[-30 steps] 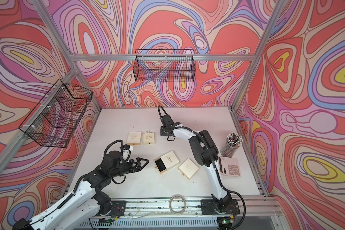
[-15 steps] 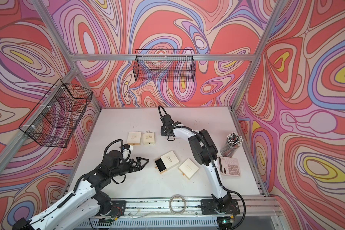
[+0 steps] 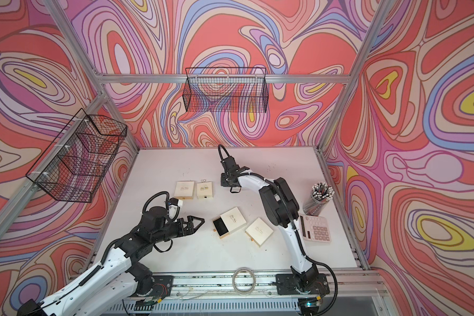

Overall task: Take out the earrings from the drawer-style jewelry box
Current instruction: Place the earring at the center of the board.

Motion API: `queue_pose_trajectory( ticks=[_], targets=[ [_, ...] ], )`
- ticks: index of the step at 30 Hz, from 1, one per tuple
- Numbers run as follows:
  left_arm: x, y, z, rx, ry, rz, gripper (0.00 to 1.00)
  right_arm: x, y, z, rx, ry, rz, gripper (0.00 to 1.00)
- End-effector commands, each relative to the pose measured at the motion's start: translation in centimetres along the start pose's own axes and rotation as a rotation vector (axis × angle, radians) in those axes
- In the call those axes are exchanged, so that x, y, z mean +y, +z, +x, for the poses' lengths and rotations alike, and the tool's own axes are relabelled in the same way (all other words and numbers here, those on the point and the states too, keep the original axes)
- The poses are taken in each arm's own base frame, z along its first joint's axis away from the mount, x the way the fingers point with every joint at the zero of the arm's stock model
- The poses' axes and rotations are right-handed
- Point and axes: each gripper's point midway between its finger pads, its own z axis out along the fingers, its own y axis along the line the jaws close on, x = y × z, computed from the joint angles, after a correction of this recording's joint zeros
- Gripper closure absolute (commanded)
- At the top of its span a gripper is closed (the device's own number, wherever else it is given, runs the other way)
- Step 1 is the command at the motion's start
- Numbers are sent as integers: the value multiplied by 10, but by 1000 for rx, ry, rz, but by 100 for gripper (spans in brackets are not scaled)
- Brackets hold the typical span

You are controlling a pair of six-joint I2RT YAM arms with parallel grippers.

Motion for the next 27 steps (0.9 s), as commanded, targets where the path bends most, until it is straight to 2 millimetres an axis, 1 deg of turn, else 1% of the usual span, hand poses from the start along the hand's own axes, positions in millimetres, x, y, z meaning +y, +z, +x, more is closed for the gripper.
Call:
queue_pose_trajectory(
  ticks=[1, 5, 9, 11, 12, 14, 16, 18, 19, 20, 21, 22, 25, 27],
  targets=[
    [-4, -3, -7, -18, 18, 0, 0, 5, -16, -17, -38, -3, -24, 80],
    [-1, -2, -2, 4, 23, -3, 4, 9, -31, -25, -61, -5, -36, 80],
    [-2, 1, 8, 49, 31, 21, 17, 14, -52, -31, -90, -6, -58, 80],
    [-3, 4, 13, 78, 36, 37, 29, 15, -65, -31, -104, -7, -74, 80],
    [-3, 6, 16, 93, 36, 43, 36, 14, -73, -28, -107, -6, -83, 80],
    [-2, 11, 22, 130, 29, 52, 52, 13, -90, -22, -119, -6, -97, 80],
    [0, 18, 28, 168, 19, 58, 69, 8, -105, -12, -124, -3, -105, 80],
    [3, 25, 34, 202, 8, 60, 82, 4, -116, 5, -108, -1, -123, 77],
    [4, 29, 37, 219, 3, 61, 88, 2, -121, 14, -98, -2, -134, 73],
    [4, 33, 40, 236, 1, 63, 92, -2, -125, 23, -87, 0, -135, 65],
    [5, 37, 43, 253, 3, 61, 96, -4, -133, 30, -88, 0, -143, 56],
    [7, 42, 46, 266, 5, 54, 99, -7, -136, 38, -81, 3, -148, 48],
    [14, 54, 54, 297, 8, 23, 100, -10, -143, 61, -54, 19, -188, 30],
    [16, 61, 58, 310, 5, 16, 100, -11, -143, 77, -35, 40, -219, 21]
  ],
)
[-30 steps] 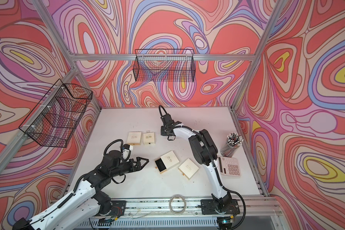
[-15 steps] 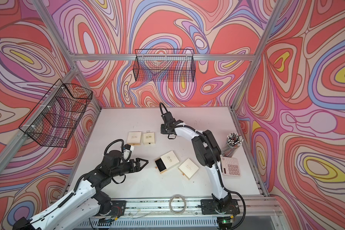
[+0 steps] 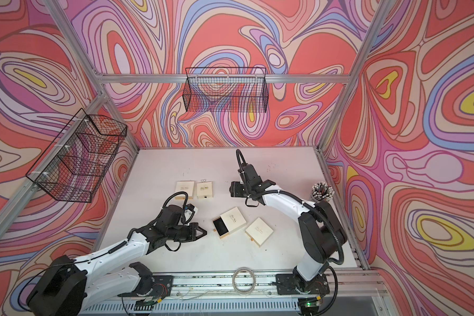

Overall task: Take out the earrings from the drawer-style jewelry box
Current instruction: Place the earring at the center of the board, then close the drawer of the jewelry box.

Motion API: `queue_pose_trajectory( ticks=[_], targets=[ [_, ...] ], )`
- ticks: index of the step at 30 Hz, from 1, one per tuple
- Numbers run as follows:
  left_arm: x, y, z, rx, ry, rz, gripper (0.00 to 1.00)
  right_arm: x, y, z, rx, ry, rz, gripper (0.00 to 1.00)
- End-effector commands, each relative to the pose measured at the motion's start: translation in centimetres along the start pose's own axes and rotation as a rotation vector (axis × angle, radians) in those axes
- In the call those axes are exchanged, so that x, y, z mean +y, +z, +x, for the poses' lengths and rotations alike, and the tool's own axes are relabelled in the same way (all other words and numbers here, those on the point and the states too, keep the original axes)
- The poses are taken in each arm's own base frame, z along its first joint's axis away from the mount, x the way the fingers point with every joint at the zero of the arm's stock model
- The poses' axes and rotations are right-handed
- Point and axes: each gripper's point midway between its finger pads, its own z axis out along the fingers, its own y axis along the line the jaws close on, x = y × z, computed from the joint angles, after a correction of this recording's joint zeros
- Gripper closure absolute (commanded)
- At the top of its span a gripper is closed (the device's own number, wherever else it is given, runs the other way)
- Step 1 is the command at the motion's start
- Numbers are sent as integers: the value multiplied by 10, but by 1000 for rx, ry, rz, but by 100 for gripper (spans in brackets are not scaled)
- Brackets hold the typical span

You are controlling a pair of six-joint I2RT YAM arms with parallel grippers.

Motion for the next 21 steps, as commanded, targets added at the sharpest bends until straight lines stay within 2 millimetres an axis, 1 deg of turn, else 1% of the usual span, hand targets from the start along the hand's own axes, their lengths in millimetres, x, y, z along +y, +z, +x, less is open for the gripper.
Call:
queue_pose_trajectory(
  ticks=[1, 2, 4, 12, 17, 19, 21],
  targets=[
    [-4, 10, -5, -9, 29, 25, 100, 1, -3, 18, 13, 36, -69, 18],
    [-5, 13, -6, -12, 26, 26, 100, 0, -3, 23, 18, 44, -76, 15],
    [-6, 17, -9, -22, 30, 26, 100, -2, -3, 32, 27, 54, -89, 13],
    [-3, 31, -14, -10, 24, 14, 100, -4, 1, 59, 70, 101, -140, 12],
    [-6, 38, -14, 0, 22, 33, 100, -5, 2, 69, 81, 123, -154, 12],
    [-9, 41, -15, 4, 23, 44, 100, -6, 3, 72, 91, 133, -154, 13],
    [-10, 44, -15, 8, 21, 51, 100, -4, 6, 75, 104, 143, -173, 14]
  ],
)
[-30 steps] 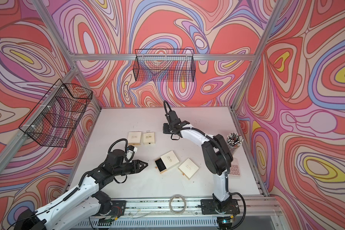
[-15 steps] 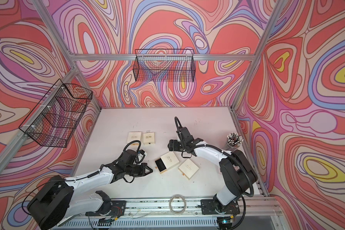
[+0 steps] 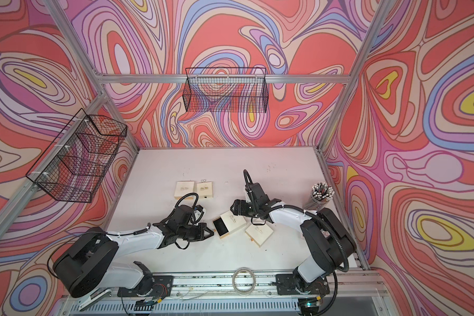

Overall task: Take out the earrings from the drawer-style jewelry box
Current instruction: Close the drawer of the jewelry box.

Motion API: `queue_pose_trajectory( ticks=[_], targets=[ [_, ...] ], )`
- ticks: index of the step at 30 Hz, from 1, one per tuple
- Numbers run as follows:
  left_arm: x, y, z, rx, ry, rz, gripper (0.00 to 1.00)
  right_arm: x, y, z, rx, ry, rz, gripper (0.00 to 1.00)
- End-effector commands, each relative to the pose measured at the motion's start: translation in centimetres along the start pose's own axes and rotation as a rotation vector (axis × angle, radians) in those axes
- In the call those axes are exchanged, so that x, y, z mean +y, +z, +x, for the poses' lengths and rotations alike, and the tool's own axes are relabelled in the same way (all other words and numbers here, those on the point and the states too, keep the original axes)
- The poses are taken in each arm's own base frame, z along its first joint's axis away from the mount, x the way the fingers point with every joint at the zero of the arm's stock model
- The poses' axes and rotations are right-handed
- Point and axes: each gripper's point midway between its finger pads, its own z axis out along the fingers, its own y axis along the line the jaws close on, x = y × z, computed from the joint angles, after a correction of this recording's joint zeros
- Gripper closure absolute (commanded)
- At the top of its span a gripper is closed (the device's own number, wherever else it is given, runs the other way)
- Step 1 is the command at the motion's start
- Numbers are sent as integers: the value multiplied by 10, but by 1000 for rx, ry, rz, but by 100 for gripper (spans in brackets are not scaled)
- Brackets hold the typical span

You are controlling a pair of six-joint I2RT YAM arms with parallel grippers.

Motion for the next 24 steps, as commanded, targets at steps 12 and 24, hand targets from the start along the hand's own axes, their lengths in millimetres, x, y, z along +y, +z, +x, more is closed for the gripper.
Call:
queue_pose_trajectory(
  ticks=[12, 24],
  targets=[
    [-27, 21, -18, -8, 26, 99, 100, 26, 12, 10, 20, 0, -89, 15],
    [-54, 41, -34, -35, 74, 117, 100, 46, 34, 7, 33, -13, -127, 16]
  ],
)
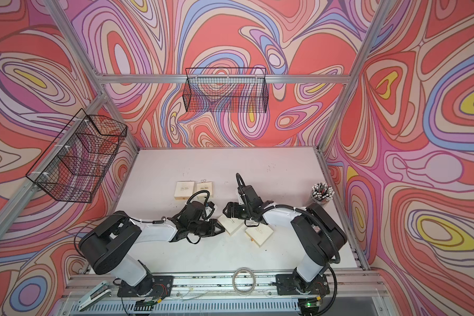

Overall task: Take out the earrings from the drawer-style jewelry box
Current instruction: Close the drawer of the jewelry box.

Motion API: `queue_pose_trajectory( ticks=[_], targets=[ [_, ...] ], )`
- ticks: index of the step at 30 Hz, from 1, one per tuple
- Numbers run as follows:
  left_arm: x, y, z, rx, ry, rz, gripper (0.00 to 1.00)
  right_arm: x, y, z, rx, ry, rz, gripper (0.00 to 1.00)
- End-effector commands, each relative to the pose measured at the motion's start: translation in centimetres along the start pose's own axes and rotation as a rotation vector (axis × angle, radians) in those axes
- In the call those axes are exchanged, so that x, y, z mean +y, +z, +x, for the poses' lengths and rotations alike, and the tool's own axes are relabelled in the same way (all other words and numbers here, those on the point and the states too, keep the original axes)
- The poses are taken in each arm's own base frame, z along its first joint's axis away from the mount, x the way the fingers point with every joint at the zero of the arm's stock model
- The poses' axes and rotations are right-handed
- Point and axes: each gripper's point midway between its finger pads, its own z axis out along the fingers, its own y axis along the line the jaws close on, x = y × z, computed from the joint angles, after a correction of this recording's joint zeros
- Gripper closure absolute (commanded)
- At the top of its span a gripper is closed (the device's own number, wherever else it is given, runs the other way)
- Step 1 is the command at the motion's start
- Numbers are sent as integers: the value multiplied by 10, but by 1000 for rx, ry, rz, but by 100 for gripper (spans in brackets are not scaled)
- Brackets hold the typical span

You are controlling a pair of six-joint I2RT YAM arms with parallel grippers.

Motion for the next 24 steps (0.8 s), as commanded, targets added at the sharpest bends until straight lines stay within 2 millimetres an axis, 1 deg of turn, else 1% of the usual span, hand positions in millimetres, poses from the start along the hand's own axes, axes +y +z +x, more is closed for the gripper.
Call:
queue_pose_trajectory(
  ticks=[1, 3, 5, 8, 9, 12, 13, 14, 16, 18, 20, 22, 24],
  targets=[
    [-19, 5, -20, -65, 41, 29, 100, 19, 6, -7, -10, 5, -58, 16],
    [-17, 4, -20, -69, 37, 19, 100, 19, 7, -12, -28, 9, -50, 17],
    [-15, 2, -15, -58, 39, 8, 100, 15, 5, -21, -55, 10, -5, 16],
    [-14, -6, -1, -36, 73, -20, 100, 11, 2, -38, -101, 4, 60, 15],
    [-15, -10, 3, -35, 95, -36, 97, 10, 1, -44, -115, 1, 75, 15],
    [-19, -28, 16, -32, 187, -123, 82, 11, -7, -65, -165, 0, 104, 14],
    [-19, -35, 19, -36, 226, -163, 74, 12, -12, -73, -190, 2, 106, 14],
    [-22, -44, 18, -54, 275, -198, 62, 12, -19, -81, -215, 7, 103, 14],
    [-23, -58, 13, -81, 357, -284, 40, 13, -35, -95, -263, 13, 99, 14],
    [-24, -69, 6, -95, 431, -354, 20, 13, -56, -106, -316, 10, 96, 13],
    [-29, -75, -1, -83, 507, -393, 0, 10, -84, -114, -372, 8, 114, 12],
    [-33, -72, -7, -65, 568, -413, 0, 4, -109, -116, -412, 3, 152, 9],
    [-33, -66, -13, -38, 607, -443, 0, -6, -132, -112, -440, 6, 204, 2]
  ],
)
